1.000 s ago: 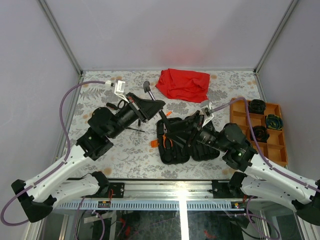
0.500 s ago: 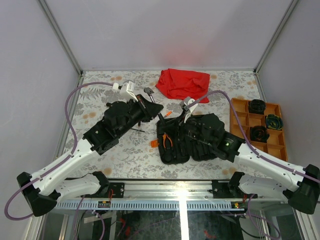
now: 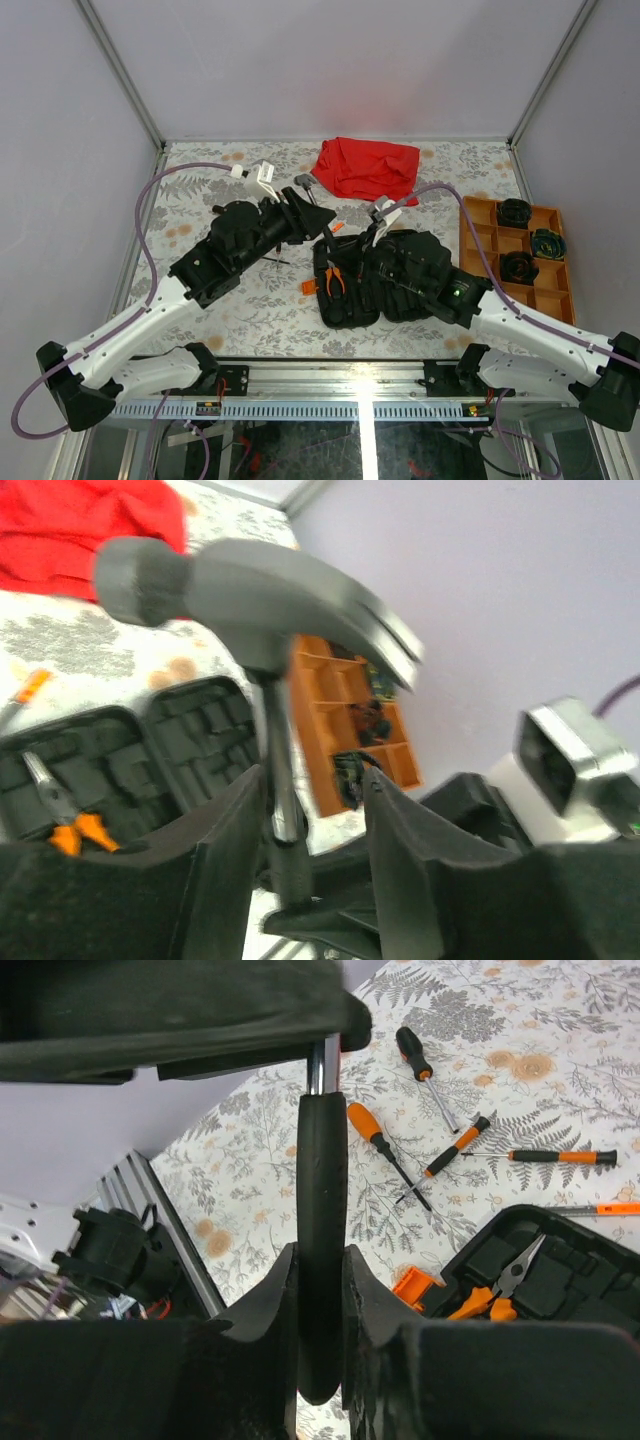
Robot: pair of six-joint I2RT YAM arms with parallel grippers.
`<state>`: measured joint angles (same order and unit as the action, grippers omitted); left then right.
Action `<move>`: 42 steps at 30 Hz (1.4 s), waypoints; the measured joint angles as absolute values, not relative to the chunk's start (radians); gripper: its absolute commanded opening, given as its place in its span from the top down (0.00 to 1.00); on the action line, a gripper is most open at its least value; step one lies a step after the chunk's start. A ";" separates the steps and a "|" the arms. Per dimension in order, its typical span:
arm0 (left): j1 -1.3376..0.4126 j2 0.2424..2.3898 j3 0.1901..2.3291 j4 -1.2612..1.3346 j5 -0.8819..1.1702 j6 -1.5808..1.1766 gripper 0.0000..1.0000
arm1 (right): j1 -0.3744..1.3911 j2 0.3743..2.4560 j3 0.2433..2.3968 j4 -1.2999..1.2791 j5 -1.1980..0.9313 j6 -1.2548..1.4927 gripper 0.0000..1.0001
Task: Sort the tools into containers
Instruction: Adjust the hammer.
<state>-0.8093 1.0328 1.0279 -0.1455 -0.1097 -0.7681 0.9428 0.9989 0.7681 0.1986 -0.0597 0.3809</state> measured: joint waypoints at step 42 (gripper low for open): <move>-0.809 0.915 0.946 0.307 0.222 -0.783 1.00 | 0.940 0.843 0.648 0.612 -0.329 0.731 0.48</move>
<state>-0.8089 0.9146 0.9459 0.3069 0.2222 -0.7826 0.9398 0.8433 0.6479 0.6121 -0.3294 0.7311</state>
